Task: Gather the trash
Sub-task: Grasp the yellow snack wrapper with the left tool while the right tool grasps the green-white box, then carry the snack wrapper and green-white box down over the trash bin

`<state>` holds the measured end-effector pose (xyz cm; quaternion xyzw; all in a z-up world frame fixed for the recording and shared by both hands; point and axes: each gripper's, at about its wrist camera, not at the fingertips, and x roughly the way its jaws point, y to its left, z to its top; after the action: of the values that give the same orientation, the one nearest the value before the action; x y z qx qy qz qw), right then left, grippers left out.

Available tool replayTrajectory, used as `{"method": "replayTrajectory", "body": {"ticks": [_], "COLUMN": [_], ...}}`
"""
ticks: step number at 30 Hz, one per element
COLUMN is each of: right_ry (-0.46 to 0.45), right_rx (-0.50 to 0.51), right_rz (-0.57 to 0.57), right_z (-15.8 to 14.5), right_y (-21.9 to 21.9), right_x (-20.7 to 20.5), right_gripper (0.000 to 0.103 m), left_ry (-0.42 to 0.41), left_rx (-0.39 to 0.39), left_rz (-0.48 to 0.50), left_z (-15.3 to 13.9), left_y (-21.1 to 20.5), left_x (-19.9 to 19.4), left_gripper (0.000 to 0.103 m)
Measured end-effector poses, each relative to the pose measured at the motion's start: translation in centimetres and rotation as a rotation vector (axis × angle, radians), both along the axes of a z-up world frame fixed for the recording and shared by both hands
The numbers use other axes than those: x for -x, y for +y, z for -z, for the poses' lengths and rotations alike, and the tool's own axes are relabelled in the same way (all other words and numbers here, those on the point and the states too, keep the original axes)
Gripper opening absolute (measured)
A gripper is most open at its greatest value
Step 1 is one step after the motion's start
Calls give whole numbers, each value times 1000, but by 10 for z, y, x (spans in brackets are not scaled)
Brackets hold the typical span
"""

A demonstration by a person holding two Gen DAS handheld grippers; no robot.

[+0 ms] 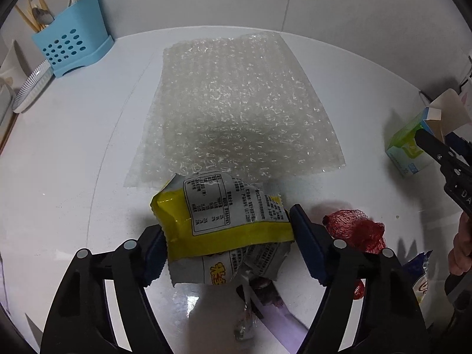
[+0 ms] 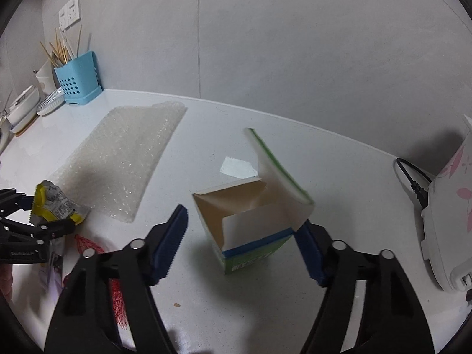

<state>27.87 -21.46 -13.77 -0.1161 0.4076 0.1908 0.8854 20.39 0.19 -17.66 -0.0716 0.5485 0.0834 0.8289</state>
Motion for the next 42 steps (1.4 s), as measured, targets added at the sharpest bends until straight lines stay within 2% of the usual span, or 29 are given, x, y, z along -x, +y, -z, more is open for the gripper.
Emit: {"method": "replayTrajectory", "body": {"ticks": [1,5,12,29,42], "right_ry": [6,1,-9,-55,-84], "right_rx": [3,11,15,-18,-33], "right_rz": [1,-1,15,60,110], "right_z": [2,2,-2,-34,-57], "right_y": [1,3,0,-18,-25], "right_x": [-1,0,5,22,54], "right_gripper": [56,48,47,47,47], "left_ry": [0,-3,-14,-97,-158], "left_rx": [0,3,14,-3,0], "left_rz": [0,-4,-11,-9,11], "left_z": [-1,-6,-11,-49,-75], "left_y": [0,3,3,5,2], "left_x": [1,3,6,23,52], "left_gripper": [70,64,56,55,55]}}
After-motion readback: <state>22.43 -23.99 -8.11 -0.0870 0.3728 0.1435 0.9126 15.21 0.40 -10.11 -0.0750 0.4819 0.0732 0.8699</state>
